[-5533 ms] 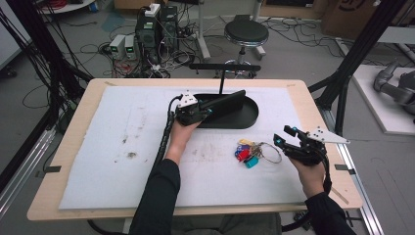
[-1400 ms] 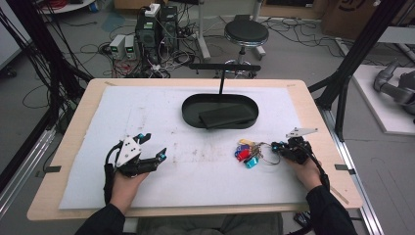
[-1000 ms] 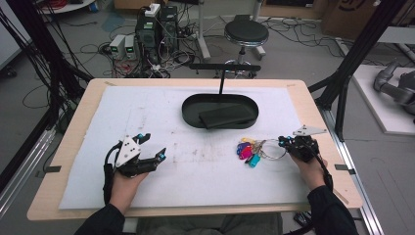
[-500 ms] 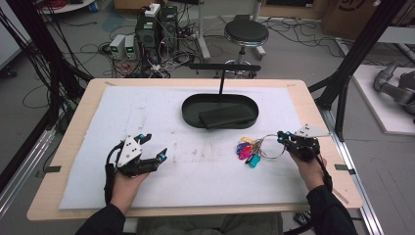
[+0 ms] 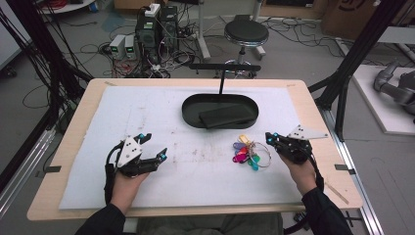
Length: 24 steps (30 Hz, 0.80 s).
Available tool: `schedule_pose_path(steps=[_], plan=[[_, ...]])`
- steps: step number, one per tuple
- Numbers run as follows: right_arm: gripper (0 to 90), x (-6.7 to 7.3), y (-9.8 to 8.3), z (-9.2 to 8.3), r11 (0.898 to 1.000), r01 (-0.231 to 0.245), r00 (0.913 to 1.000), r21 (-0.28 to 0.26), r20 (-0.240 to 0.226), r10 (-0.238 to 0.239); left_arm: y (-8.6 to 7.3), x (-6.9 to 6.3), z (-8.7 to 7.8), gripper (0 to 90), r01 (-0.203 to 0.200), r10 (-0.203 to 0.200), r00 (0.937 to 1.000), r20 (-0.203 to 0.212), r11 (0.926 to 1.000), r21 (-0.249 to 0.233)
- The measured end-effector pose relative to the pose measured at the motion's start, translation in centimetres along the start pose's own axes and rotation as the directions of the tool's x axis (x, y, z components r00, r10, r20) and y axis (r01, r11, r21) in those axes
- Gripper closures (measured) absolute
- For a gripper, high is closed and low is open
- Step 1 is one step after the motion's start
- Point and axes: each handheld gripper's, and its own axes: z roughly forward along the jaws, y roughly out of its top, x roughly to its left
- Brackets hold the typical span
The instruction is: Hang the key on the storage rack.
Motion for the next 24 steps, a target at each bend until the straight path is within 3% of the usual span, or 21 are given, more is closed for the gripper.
schedule_pose_path(steps=[2,5,8,10,14,16,19,24], plan=[[90.0,0.1,0.0,0.2,1.000,0.008,1.0000,0.010,-0.003,-0.008,0.0,0.0,0.0,26.8,0.002,-0.002,1.0000,0.003,1.0000,-0.003],[90.0,-0.4,-0.4,0.4,0.999,-0.020,0.9998,0.035,0.009,0.019,0.0,0.0,0.0,26.8,0.002,-0.002,1.0000,0.002,1.0000,-0.002],[85.3,-1.2,-1.2,1.0,0.993,-0.053,0.9982,0.105,0.032,0.050,0.0,0.0,0.0,26.8,0.001,-0.001,1.0000,0.002,1.0000,0.000],[80.4,-1.8,-1.9,1.6,0.982,-0.085,0.9962,0.167,0.034,0.081,0.0,0.0,0.0,26.8,0.005,-0.005,1.0000,0.005,1.0000,-0.001],[72.3,-2.4,-2.8,2.3,0.960,-0.141,0.9897,0.241,0.057,0.132,-0.1,0.0,0.0,26.8,0.002,-0.002,1.0000,0.007,1.0000,-0.001],[72.1,-2.6,-3.0,2.7,0.950,-0.161,0.9869,0.266,0.041,0.156,-0.1,0.0,0.0,26.8,0.001,-0.001,1.0000,0.008,1.0000,0.001],[70.9,-2.6,-3.2,3.2,0.946,-0.144,0.9893,0.290,0.022,0.144,-0.1,0.0,0.0,26.8,0.001,-0.001,1.0000,0.006,1.0000,0.003],[72.5,-2.0,-3.2,3.9,0.946,-0.070,0.9975,0.317,0.019,0.068,-0.2,-0.1,-0.1,26.8,0.004,-0.004,1.0000,0.003,1.0000,0.003]])
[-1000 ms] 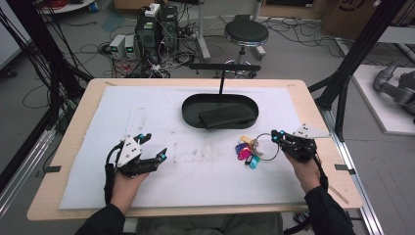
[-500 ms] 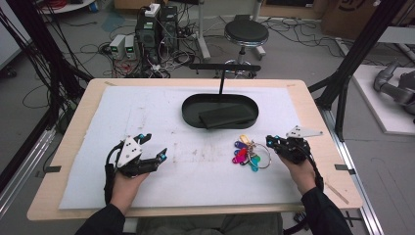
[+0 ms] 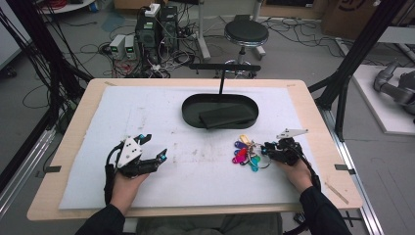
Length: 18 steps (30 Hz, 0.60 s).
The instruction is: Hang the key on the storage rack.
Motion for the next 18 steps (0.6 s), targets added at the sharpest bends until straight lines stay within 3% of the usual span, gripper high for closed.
schedule_pose_path(steps=[4,8,13,16,18], plan=[[85.6,0.0,0.0,0.0,1.000,0.023,0.9997,0.000,-0.004,-0.023,0.0,0.0,0.0,26.8,0.000,0.000,1.0000,-0.001,1.0000,0.001],[87.2,0.0,0.1,-0.1,1.000,0.030,0.9994,-0.005,-0.018,-0.030,0.0,0.0,-0.1,26.8,-0.002,0.002,1.0000,-0.004,1.0000,-0.003],[87.8,-0.2,0.6,-1.6,0.995,0.008,0.9994,-0.099,-0.033,-0.011,0.0,0.1,-0.1,26.8,0.001,-0.001,1.0000,-0.007,1.0000,0.000],[88.1,-0.1,1.1,-2.8,0.987,0.023,0.9995,-0.159,-0.017,-0.026,0.0,0.1,-0.1,26.8,-0.001,0.001,1.0000,-0.005,1.0000,0.000],[88.2,0.1,1.4,-3.2,0.985,0.045,0.9990,-0.168,0.000,-0.046,0.0,0.1,-0.1,26.8,0.000,0.000,1.0000,-0.004,1.0000,-0.003]])
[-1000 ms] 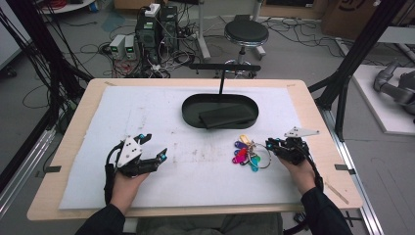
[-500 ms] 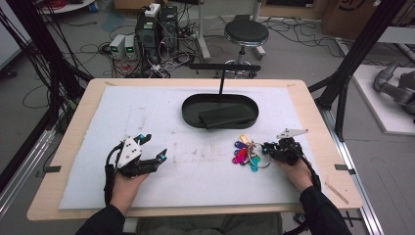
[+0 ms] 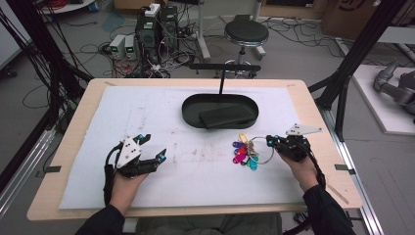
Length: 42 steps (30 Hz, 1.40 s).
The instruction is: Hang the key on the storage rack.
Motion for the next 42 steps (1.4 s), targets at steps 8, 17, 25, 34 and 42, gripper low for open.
schedule_pose_path(steps=[8,17,25,34,42], plan=[[88.3,1.6,1.8,-1.0,0.985,0.169,0.9829,0.020,0.071,-0.170,0.0,0.0,-0.1,26.8,0.000,0.000,1.0000,-0.004,1.0000,-0.003],[88.5,1.8,3.1,-1.7,0.980,0.198,0.9764,-0.004,0.088,-0.197,0.1,0.0,-0.1,26.8,-0.001,0.001,1.0000,-0.002,1.0000,-0.004],[88.6,1.5,4.4,-2.2,0.981,0.194,0.9783,-0.021,0.078,-0.192,0.0,0.0,-0.1,26.8,-0.002,0.002,1.0000,0.000,1.0000,-0.005],[88.6,0.6,5.6,-2.8,0.992,0.115,0.9929,-0.045,0.033,-0.114,0.0,0.0,-0.1,26.8,0.004,-0.004,1.0000,-0.002,1.0000,-0.009],[88.6,-0.2,6.7,-3.5,0.995,0.062,0.9981,-0.083,-0.003,-0.062,0.0,0.0,-0.3,26.8,0.000,0.000,1.0000,-0.007,1.0000,-0.010]])
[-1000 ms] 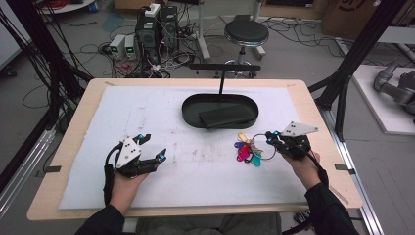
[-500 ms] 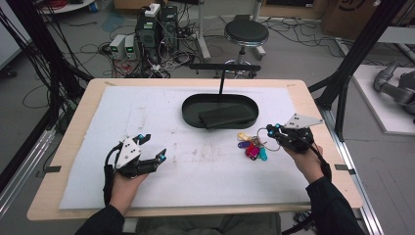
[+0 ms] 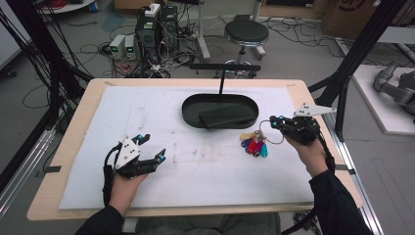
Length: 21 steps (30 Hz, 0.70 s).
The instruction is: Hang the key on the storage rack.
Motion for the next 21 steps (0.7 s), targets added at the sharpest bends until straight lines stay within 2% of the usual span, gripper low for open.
schedule_pose_path(steps=[5,15,21], plan=[[88.6,-0.2,0.7,-0.2,1.000,-0.012,0.9999,-0.014,-0.009,0.012,-0.1,0.0,-0.1,26.8,0.001,-0.001,1.0000,0.000,1.0000,0.001],[88.6,-0.4,1.7,-0.3,0.999,-0.007,0.9999,-0.035,-0.014,0.007,-0.2,0.1,-0.5,26.8,0.003,-0.003,0.9999,-0.010,1.0000,0.002],[88.6,-0.6,2.6,-0.5,0.999,0.013,0.9998,-0.044,-0.011,-0.014,-0.2,0.2,-0.6,26.8,0.004,-0.004,0.9999,-0.012,1.0000,0.004]])
